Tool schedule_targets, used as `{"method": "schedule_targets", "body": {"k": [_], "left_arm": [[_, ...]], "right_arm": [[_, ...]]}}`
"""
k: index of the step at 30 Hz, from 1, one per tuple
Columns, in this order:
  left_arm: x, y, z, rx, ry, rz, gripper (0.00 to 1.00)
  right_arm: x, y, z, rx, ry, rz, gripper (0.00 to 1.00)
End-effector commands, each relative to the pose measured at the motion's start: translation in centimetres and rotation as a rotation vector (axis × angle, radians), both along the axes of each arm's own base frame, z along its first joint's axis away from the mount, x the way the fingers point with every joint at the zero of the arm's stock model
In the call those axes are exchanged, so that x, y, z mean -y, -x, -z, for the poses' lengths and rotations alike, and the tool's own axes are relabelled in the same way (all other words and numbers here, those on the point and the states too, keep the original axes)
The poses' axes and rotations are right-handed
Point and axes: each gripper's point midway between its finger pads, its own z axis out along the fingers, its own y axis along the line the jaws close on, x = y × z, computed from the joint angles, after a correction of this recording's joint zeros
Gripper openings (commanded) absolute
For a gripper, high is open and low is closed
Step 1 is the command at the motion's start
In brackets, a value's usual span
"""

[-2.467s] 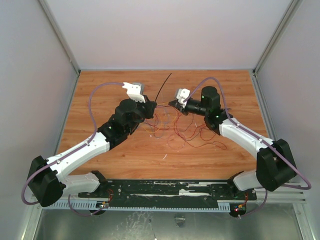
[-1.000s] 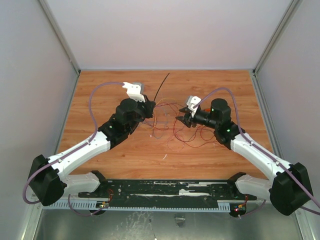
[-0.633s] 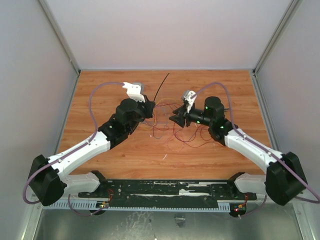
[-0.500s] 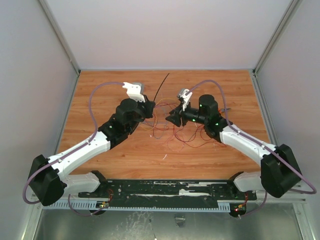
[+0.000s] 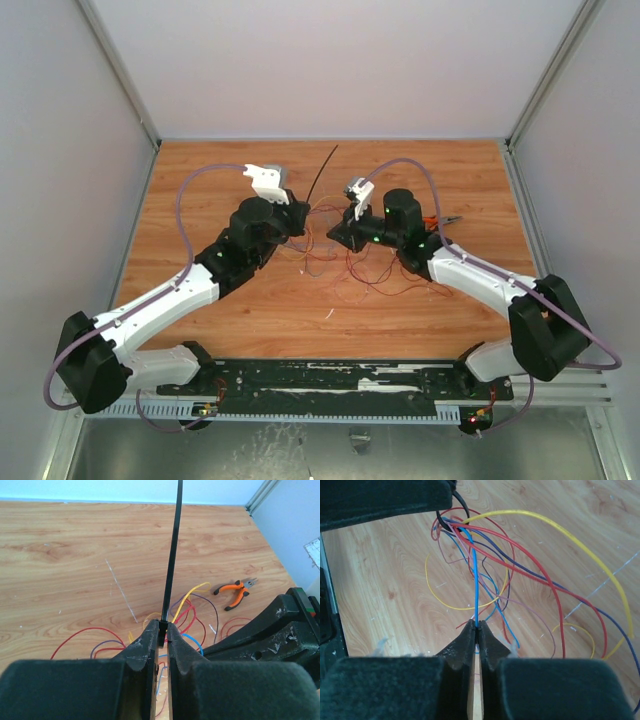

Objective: Zip-tie the wires
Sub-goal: Adjust the cable at the center of the board.

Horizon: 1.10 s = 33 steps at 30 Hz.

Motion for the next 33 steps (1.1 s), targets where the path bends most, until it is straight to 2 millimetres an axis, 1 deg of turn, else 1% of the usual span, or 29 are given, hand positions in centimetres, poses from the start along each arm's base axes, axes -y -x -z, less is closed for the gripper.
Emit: {"method": "schedule_targets", "body": {"k": [1, 6, 11, 18, 27, 33], "left_arm": [[-0.5, 0.0, -0.9, 0.027, 0.018, -0.012, 0.0], [-0.8, 0.1, -1.0, 0.032, 0.018, -0.02, 0.0], [-1.0, 0.1, -1.0, 0.033, 0.017, -0.027, 0.0], [-1.2, 0.1, -1.1, 0.033, 0.016, -0.033, 0.0], [-1.5, -0.1, -1.0, 0.032, 0.007, -0.044, 0.0], [-1.5, -0.2, -1.0, 0.032, 0.003, -0.049, 0.0]], "right_arm": [[0.6, -0.8, -2.1, 0.06, 0.002, 0.056, 0.0], [2.4, 0.3, -1.1, 0.042, 0.05, 0.096, 0.0], [4.6, 1.0, -0.2, 0.034, 0.09, 0.166, 0.0], [7.7, 0.8, 0.3, 0.036, 0.158, 0.274, 0.0], [11.4, 0.2, 0.2, 0.035, 0.2, 0.389, 0.0], [12.6, 0.0, -0.1, 0.044, 0.208, 0.415, 0.0]]}}
